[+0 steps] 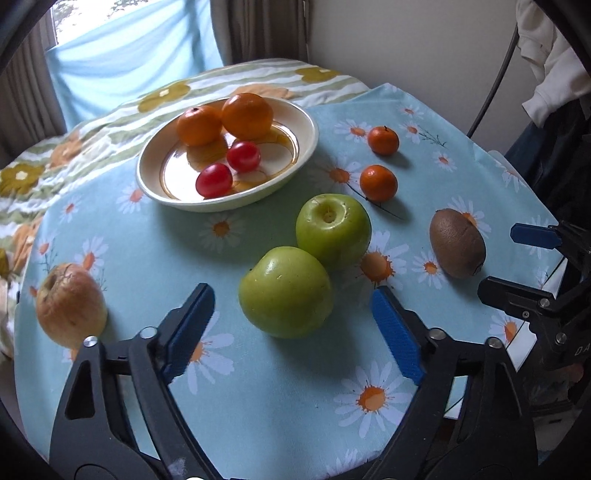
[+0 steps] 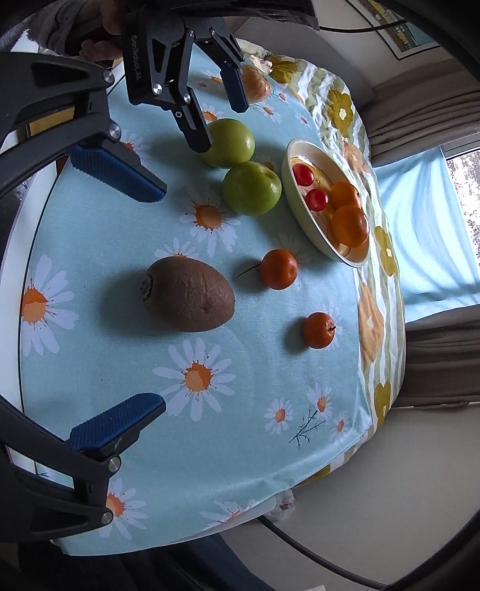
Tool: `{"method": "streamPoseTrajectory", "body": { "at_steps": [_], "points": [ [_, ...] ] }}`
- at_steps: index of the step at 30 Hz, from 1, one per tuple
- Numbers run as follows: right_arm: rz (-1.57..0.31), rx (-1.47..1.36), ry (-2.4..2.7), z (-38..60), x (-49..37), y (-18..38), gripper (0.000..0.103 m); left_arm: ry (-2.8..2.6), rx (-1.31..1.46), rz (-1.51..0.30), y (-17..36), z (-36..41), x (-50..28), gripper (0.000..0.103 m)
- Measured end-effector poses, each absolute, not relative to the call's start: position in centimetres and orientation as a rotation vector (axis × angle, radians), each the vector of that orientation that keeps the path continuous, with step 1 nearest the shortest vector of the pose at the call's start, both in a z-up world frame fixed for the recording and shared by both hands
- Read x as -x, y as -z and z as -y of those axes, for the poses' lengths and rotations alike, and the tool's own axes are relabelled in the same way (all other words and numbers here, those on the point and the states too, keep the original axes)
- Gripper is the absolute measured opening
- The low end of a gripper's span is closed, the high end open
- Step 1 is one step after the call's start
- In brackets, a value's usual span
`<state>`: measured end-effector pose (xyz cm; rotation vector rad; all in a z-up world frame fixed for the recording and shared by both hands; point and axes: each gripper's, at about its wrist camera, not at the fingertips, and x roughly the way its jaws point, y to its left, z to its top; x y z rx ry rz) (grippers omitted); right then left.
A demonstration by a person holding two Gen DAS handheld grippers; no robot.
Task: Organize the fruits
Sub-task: 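Grasp the large green apple with the left tool while the right tool grasps the brown kiwi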
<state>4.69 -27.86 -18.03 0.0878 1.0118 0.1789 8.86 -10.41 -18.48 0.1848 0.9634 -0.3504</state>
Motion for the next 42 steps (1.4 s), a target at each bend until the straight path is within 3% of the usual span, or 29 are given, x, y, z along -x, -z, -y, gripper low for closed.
{"method": "streamPoseTrajectory", "body": {
  "at_steps": [1, 6, 7, 8, 17, 34, 42],
  "points": [
    [-1.017, -0.085, -0.179, 27.7, -4.7, 18.2, 0.103, 0.344, -0.189, -0.972, 18.7, 10.5, -9.1, 0.074],
    [-1.021, -0.067, -0.178, 27.0, -4.8, 18.7, 0.103, 0.339, -0.178, -0.990, 19.5, 10.5, -9.8, 0.073],
    [-1.021, -0.064, -0.178, 26.9, -4.9, 18.8, 0.103, 0.335, -0.182, -0.992, 19.6, 10.5, -9.9, 0.064],
    [-1.019, -0.061, -0.177, 26.8, -5.0, 18.8, 0.103, 0.329, -0.188, -0.996, 19.7, 10.6, -10.0, 0.063],
    [-1.003, -0.013, -0.156, 26.0, -5.9, 19.0, 0.103, 0.331, -0.184, -1.009, 19.7, 10.3, -9.8, 0.063],
    [-1.017, -0.016, -0.131, 26.0, -7.5, 20.2, 0.075, 0.278, -0.155, -1.027, 19.6, 8.9, -9.6, 0.063],
    [-1.033, -0.002, -0.139, 25.7, -7.7, 20.5, 0.051, 0.249, -0.115, -1.035, 19.4, 7.9, -9.0, 0.063]
  ]
}}
